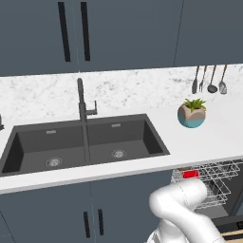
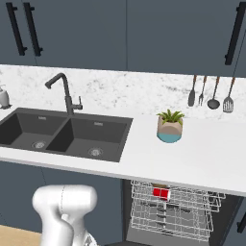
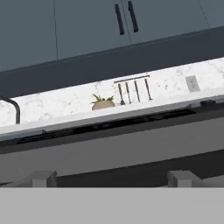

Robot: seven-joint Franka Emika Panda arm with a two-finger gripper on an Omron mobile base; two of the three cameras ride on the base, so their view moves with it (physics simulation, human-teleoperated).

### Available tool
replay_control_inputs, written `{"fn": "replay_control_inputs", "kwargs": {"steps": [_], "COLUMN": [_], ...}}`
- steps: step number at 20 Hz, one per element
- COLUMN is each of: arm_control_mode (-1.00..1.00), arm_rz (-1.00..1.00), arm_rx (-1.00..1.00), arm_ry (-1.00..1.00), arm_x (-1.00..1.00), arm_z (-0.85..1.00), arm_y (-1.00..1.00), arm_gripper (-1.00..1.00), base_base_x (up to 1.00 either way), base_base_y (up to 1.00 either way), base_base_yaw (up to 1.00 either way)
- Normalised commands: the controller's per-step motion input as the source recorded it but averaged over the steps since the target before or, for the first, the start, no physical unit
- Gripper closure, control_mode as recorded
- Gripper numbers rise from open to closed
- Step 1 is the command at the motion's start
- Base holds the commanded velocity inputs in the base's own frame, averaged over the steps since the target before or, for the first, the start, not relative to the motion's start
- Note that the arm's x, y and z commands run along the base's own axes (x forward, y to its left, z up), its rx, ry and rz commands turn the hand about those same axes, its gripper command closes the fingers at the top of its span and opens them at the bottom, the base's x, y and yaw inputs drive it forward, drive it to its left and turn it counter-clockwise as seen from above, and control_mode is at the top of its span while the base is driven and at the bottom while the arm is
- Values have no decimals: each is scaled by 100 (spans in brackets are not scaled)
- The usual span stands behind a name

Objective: Pick up the cup and bowl from the counter, place them in the dishwasher, and close the dishwasher door.

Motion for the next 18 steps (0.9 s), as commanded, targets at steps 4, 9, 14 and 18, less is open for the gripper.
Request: {"fn": "replay_control_inputs", "kwargs": {"steps": [4,9,14,18], "arm_control_mode": [-100,-100,-100,-100], "arm_rz": [0,0,-4,-2], "arm_rx": [0,3,6,2], "arm_ry": [0,0,-10,-32], "arm_x": [21,10,52,81], "arm_z": [-100,-100,-75,-3], "arm_y": [-26,-2,12,-3], "arm_gripper": [-100,-100,-100,-100], "base_base_x": [0,0,0,0], "base_base_y": [0,0,0,0], "base_base_yaw": [0,0,0,0]}}
